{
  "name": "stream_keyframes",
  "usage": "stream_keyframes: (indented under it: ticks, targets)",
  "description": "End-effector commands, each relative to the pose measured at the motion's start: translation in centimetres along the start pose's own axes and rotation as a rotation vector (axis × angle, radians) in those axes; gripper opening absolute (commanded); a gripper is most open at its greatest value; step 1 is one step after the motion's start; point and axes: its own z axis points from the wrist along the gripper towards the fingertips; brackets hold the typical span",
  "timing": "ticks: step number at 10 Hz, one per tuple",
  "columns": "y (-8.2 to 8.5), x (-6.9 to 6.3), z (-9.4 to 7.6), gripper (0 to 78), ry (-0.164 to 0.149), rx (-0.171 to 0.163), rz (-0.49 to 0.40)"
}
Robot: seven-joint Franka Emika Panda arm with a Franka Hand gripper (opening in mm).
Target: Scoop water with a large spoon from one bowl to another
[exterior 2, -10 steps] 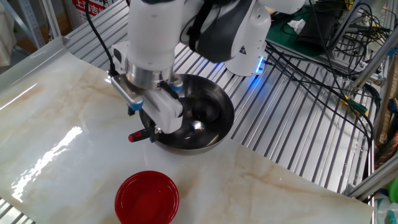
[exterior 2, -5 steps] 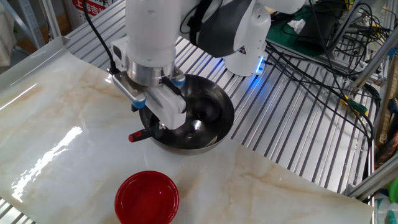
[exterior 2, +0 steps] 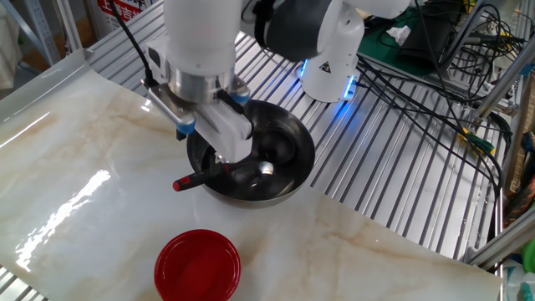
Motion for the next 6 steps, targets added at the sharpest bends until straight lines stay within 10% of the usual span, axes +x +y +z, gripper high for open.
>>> stream_keyframes:
  ticks: [1,6]
  targets:
    - [-0.38,-0.04,-1.48,77.4,0.007,-0.009,-0.016]
    - [-0.61,0.09,-2.40,77.4,0.007,-0.019,-0.037]
